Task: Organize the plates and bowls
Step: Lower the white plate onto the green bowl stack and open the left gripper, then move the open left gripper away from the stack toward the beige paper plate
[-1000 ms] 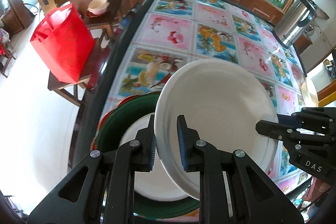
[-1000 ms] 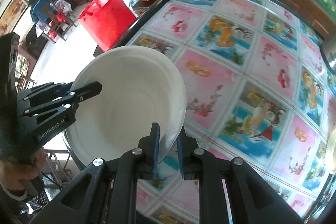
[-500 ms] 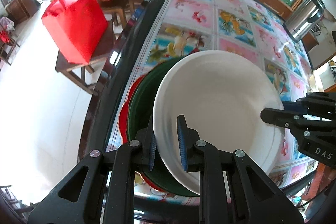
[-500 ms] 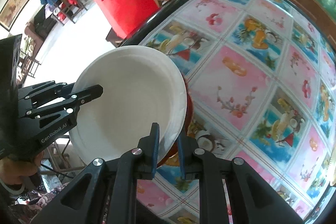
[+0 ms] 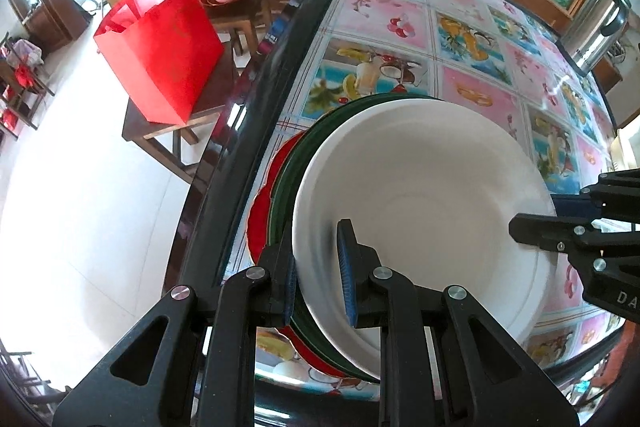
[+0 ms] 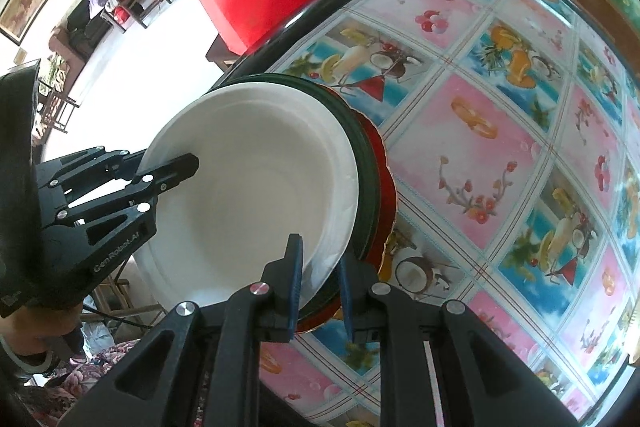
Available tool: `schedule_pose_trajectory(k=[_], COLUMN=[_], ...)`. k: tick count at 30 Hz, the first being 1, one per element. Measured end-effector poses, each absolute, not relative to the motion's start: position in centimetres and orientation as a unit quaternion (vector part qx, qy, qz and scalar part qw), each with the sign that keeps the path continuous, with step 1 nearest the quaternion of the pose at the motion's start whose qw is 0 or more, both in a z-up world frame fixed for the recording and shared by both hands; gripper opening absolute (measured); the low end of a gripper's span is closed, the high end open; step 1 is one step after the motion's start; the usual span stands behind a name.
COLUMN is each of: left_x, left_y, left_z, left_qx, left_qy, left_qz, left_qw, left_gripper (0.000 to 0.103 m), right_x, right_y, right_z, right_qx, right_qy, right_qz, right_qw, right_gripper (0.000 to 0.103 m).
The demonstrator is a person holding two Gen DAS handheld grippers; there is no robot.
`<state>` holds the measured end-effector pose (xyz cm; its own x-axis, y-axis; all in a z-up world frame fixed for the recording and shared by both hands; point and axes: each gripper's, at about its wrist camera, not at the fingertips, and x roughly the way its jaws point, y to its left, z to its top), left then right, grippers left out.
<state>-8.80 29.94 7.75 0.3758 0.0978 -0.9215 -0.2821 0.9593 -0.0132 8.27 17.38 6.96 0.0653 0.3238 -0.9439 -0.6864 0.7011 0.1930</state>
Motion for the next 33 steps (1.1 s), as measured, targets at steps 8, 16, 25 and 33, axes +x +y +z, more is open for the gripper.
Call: schedule_pose_trajectory(k=[8, 16, 25, 33], left_x=[-9.0, -8.4, -5.6, -2.3], left_y=[29.2, 28.1, 25.2, 20.1], left_z=[9.1, 11.7, 13.0, 13.2], left_qx=[-0.077, -0.052, -0.049, -0.039], left_qy=[0.532, 0.507, 0.499, 0.500], left_qz=[0.112, 0.116, 0.102, 0.065], left_qw=[0.836, 0.852, 0.859, 0.863], left_gripper=[0.044, 0.058, 0.062, 0.062], right_x=[7.9, 8.0, 9.1, 11.1], right_y=[16.7, 15.8, 13.0, 7.5], right_z=[7.7, 8.5, 9.4, 9.2], right_qx=[-0.159, -0.150, -0.127, -0.089], right_qy=[0.579, 0.573, 0.562, 0.570], right_qz=[0.363, 0.362, 0.338, 0.287], right_qw=[0.712, 0.719, 0.744, 0.765], right_gripper=[0.041, 0.042, 0.056, 0.061])
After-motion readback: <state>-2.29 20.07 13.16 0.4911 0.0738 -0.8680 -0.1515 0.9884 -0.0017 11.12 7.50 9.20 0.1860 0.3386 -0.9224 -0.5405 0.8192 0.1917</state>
